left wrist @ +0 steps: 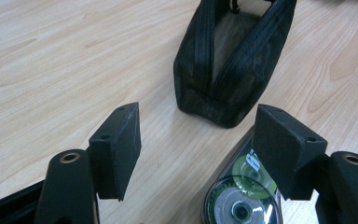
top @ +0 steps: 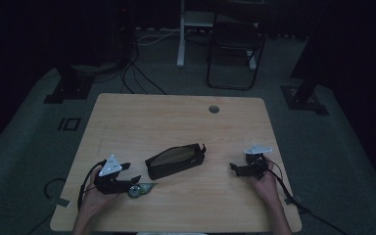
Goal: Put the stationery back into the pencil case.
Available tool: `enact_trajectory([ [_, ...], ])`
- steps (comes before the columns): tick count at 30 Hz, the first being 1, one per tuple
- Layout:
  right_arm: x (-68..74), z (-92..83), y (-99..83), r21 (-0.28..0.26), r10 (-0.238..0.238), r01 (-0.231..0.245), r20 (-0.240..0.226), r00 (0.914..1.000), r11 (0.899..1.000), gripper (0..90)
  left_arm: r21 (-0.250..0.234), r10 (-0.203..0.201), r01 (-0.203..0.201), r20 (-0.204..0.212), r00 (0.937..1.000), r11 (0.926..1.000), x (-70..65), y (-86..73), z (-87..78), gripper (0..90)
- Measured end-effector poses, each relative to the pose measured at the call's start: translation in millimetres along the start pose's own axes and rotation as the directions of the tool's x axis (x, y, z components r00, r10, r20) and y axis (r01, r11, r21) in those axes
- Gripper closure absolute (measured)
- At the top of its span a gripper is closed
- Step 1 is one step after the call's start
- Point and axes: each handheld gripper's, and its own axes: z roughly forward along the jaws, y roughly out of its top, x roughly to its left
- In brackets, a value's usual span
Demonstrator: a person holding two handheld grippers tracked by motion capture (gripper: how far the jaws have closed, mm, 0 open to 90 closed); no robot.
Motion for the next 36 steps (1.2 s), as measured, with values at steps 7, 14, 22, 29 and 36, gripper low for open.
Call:
enact_trajectory([
  [7,0.0,0.0,0.0,0.000,0.000,0.000,0.000,1.0000,1.000,12.1,0.017,-0.005,0.005,-0.005,1.0000,0.9998,-1.9,-6.3,0.8,31.1],
  [14,0.0,0.0,0.0,0.000,0.000,0.000,0.000,1.0000,1.000,12.1,0.020,-0.009,0.008,0.005,0.9999,0.9998,-5.0,-11.1,0.2,31.2],
  [22,0.0,0.0,0.0,0.000,0.000,0.000,0.000,1.0000,1.000,12.1,0.035,0.004,-0.005,0.025,0.9997,0.9994,-10.8,-14.6,2.0,30.2],
  [29,0.0,0.0,0.0,0.000,0.000,0.000,0.000,1.0000,1.000,12.1,0.037,0.017,-0.017,0.017,0.9997,0.9992,-14.6,-17.0,0.4,30.1],
  [36,0.0,0.0,0.0,0.000,0.000,0.000,0.000,1.0000,1.000,12.1,0.056,0.022,-0.023,0.021,0.9995,0.9982,-17.7,-22.2,1.1,30.3],
])
